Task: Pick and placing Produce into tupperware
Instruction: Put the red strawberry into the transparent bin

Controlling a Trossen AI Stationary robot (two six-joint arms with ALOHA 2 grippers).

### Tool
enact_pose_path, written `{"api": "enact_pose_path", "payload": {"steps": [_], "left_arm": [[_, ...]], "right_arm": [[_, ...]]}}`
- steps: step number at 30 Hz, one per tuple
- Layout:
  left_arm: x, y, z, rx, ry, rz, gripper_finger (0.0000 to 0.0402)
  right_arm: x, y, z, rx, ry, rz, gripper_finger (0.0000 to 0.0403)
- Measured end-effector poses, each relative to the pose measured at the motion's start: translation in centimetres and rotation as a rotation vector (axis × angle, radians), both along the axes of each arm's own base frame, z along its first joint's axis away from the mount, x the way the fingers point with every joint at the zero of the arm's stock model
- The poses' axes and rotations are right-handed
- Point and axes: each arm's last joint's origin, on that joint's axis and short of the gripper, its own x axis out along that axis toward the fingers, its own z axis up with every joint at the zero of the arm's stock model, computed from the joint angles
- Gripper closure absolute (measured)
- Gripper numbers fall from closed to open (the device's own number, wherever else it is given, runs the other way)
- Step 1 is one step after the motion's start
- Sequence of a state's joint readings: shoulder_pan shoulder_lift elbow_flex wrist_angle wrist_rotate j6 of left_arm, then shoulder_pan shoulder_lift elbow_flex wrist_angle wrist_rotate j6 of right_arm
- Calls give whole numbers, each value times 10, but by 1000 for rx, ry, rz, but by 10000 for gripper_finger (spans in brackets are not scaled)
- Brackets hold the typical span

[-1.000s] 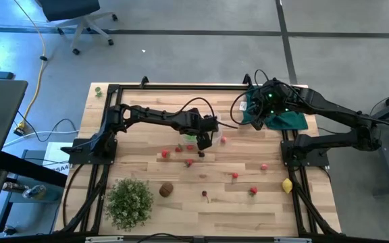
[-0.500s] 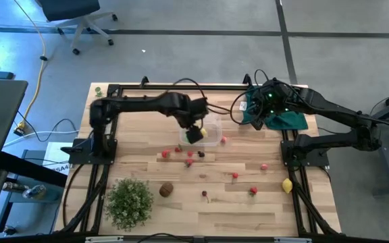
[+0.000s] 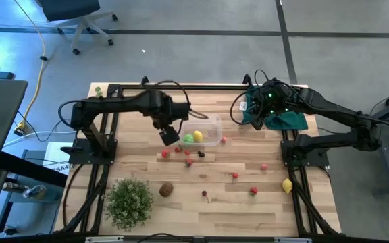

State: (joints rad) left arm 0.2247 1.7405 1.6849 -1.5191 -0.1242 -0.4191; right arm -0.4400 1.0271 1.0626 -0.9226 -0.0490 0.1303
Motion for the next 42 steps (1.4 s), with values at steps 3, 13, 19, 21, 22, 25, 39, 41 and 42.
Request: {"api": "enact_pose_path", "payload": {"steps": [3,13,19,21,22,25,39,41,42], "left_arm": [[0,-8,-15,-13,45,14,183],[3,-28,-68,-168,38,-39,183],[-6,-32,-87,-244,-97,-165,183],[-15,-33,-92,-238,-130,-177,183],[-21,-34,-93,-234,-143,-178,183],[-35,-36,-97,-207,-192,-169,183],[-51,-37,-134,-121,-352,-208,183],[-53,-37,-136,-123,-343,-202,183],[-53,-37,-136,-118,-339,-200,183]], "right_arm": [[0,0,0,0,0,0,402],[0,0,0,0,0,0,402],[0,0,0,0,0,0,402],[0,0,0,0,0,0,402],[0,0,0,0,0,0,402],[0,0,0,0,0,0,402],[1,0,0,-3,-6,0,402],[1,0,0,-3,-6,0,402],[1,0,0,-3,-6,0,402]]}}
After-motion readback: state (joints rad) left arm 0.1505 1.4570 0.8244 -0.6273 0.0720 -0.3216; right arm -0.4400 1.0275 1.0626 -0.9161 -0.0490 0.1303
